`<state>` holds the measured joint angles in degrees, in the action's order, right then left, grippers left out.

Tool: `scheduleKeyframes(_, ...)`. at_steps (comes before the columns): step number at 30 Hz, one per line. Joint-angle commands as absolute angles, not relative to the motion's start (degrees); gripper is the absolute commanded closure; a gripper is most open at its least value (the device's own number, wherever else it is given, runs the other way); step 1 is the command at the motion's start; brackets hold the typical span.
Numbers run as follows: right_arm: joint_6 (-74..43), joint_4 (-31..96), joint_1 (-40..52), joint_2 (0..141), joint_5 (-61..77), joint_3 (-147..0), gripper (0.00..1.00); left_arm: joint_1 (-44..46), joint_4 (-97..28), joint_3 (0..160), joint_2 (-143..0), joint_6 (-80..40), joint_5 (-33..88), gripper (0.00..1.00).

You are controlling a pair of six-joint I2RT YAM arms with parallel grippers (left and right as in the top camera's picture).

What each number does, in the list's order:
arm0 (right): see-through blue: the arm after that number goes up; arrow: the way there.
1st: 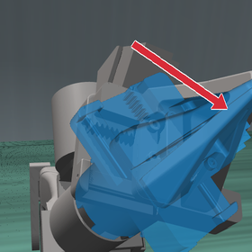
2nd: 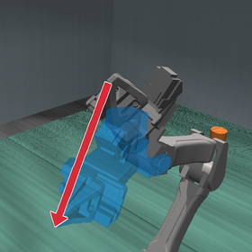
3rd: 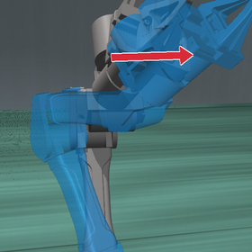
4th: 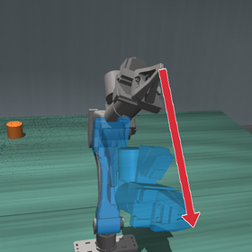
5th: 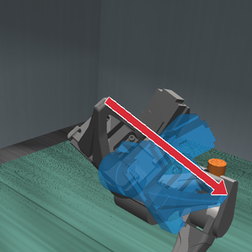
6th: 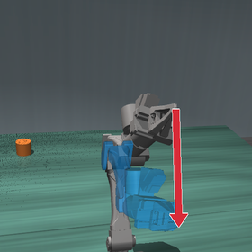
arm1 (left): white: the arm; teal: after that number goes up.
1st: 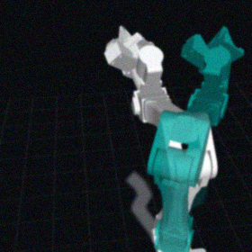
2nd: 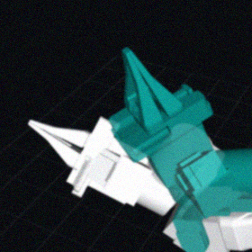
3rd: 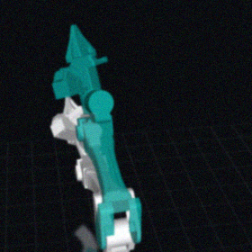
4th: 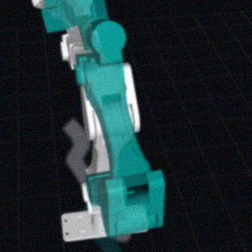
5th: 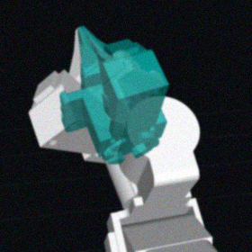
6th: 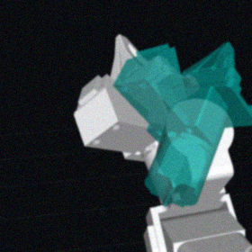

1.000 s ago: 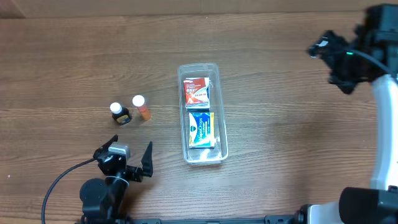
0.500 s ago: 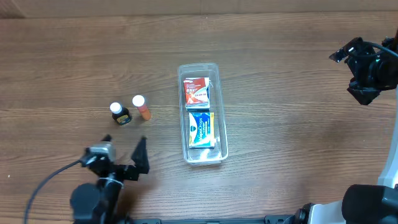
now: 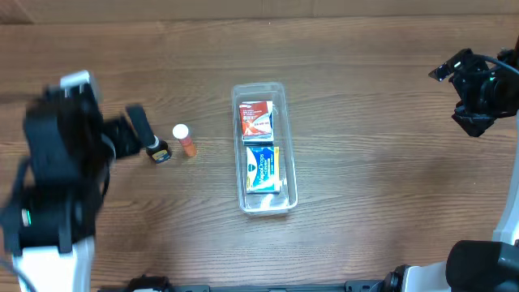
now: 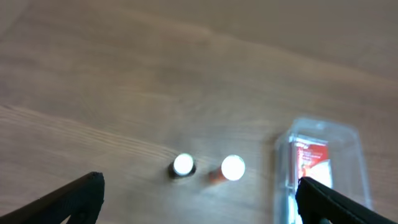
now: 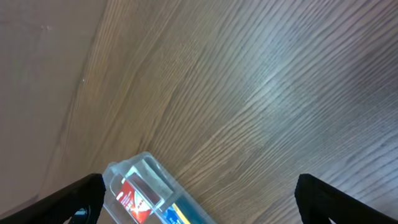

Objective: Pack container
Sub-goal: 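Move the left gripper over the dark brown bottle and grasp it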

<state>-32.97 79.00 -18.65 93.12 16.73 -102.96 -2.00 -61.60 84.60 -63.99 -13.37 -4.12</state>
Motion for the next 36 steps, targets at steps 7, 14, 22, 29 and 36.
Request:
scheduleKeyframes(7,-32.84,78.76,-18.72,92.79,17.02,-103.48,0.00,-5.76,-74.28,91.72,-83.13,-19.33,-6.68,0.00)
scheduleKeyframes(14,-32.84,78.76,-18.72,92.79,17.02,-103.48,0.00,-8.84,-76.34,91.72,-95.26,-18.94,-1.45,0.00)
scheduleKeyframes(22,-32.84,78.74,-18.72,92.79,17.02,-103.48,0.00,-8.23,-74.39,91.72,-103.09,-13.89,0.49,0.20)
scheduleKeyframes(29,-32.84,78.76,-18.72,92.79,17.02,-103.48,0.00,-7.49,-72.58,91.50,-106.45,-9.50,2.76,0.21)
scheduleKeyframes(36,-32.84,78.76,-18.72,92.82,17.02,-103.48,0.00,-6.55,-71.70,91.11,-109.21,-6.17,2.63,0.33)
